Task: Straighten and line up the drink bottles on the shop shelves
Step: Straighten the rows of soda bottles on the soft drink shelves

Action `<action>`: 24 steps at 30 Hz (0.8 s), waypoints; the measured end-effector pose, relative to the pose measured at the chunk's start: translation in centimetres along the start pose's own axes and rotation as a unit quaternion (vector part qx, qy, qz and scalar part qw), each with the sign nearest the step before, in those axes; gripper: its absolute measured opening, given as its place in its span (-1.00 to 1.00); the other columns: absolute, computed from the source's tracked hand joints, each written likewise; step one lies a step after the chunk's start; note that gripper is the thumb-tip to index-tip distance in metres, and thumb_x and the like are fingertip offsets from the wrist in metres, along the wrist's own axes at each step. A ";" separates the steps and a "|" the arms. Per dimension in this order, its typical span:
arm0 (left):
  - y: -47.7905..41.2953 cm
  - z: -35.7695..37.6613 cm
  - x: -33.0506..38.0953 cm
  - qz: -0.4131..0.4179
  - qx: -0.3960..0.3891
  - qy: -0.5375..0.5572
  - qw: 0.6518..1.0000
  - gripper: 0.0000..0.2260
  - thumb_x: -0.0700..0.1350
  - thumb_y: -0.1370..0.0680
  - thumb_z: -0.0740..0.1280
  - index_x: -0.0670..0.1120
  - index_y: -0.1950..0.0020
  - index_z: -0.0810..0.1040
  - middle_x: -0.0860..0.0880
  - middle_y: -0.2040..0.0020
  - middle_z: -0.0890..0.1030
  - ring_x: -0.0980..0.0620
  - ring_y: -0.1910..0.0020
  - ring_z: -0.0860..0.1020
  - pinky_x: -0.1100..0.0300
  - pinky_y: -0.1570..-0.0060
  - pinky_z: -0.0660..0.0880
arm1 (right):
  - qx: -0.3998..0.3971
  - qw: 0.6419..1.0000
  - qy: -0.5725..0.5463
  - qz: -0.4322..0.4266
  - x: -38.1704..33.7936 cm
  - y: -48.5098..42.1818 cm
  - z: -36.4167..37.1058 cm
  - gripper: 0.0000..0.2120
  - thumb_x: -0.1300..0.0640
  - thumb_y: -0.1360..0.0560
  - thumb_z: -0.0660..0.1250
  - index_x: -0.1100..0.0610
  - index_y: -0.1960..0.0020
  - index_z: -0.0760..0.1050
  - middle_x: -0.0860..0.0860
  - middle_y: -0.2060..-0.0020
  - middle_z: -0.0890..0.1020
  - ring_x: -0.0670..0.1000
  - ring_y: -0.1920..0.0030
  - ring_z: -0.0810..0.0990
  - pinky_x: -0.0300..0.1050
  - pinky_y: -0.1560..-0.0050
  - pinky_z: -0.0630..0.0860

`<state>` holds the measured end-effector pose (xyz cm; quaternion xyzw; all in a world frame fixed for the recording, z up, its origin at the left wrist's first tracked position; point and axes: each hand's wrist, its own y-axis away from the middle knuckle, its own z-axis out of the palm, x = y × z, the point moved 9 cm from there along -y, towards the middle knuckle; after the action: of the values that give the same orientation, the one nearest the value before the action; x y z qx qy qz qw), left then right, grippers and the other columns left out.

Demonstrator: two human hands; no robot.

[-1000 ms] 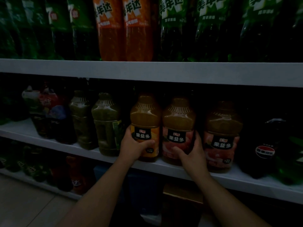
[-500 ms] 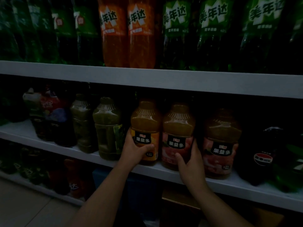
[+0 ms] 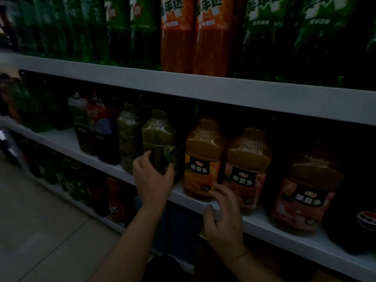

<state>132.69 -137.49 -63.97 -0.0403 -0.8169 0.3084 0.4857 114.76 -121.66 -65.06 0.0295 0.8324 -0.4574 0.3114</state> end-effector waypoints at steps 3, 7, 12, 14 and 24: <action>-0.5 1.7 -0.7 -0.047 -0.051 -0.023 0.997 -0.16 0.12 -0.32 0.51 -0.05 -0.45 0.14 -0.13 -0.35 0.24 -0.11 -0.30 0.25 -0.02 -0.21 0.33 | -0.038 0.999 -0.011 -0.024 -0.6 -0.4 2.9 -0.70 0.28 -0.41 0.29 0.22 -0.14 0.53 0.04 -0.19 0.50 -0.13 -0.23 0.37 -0.22 -0.25 0.33; -0.7 3.7 -1.3 -0.055 -0.080 -0.070 0.993 -0.03 0.16 -0.28 0.54 -0.13 -0.49 0.07 -0.21 -0.37 0.22 -0.23 -0.33 0.23 -0.11 -0.25 0.30 | -0.158 0.987 -0.004 -0.035 1.0 1.6 6.7 -0.66 0.29 -0.41 0.29 0.23 -0.19 0.53 0.10 -0.22 0.52 -0.08 -0.25 0.39 -0.14 -0.29 0.36; -1.5 4.3 -1.7 -0.057 -0.042 -0.084 0.994 -0.04 0.15 -0.28 0.55 -0.12 -0.48 0.08 -0.21 -0.37 0.24 -0.25 -0.33 0.24 -0.12 -0.21 0.34 | -0.206 0.978 -0.004 0.017 3.2 2.5 8.9 -0.64 0.22 -0.44 0.26 0.13 -0.22 0.52 -0.08 -0.23 0.46 -0.13 -0.24 0.39 -0.24 -0.24 0.30; -1.6 4.3 -2.2 -0.054 -0.038 -0.054 0.996 -0.08 0.10 -0.31 0.54 -0.11 -0.50 0.09 -0.20 -0.38 0.25 -0.22 -0.35 0.25 -0.09 -0.23 0.33 | -0.196 0.981 -0.002 0.015 3.0 2.0 9.4 -0.66 0.25 -0.42 0.27 0.15 -0.19 0.54 -0.07 -0.21 0.48 -0.19 -0.22 0.37 -0.28 -0.22 0.28; -4.9 4.6 -5.3 0.000 -0.219 0.099 0.971 -0.32 0.13 -0.30 0.55 0.15 -0.33 0.31 0.20 -0.11 0.38 0.33 -0.11 0.40 0.45 -0.04 0.35 | -0.254 0.936 -0.167 0.176 -0.3 -1.3 15.8 -0.27 -0.22 -0.50 0.20 -0.40 -0.36 -0.33 -0.49 -0.34 -0.28 -0.46 -0.35 -0.21 -0.49 -0.29 -0.11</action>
<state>132.82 -145.52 -66.96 -0.1762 -0.8123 0.1159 0.5438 122.38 -134.69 -70.04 0.0186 0.8382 -0.1665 0.5190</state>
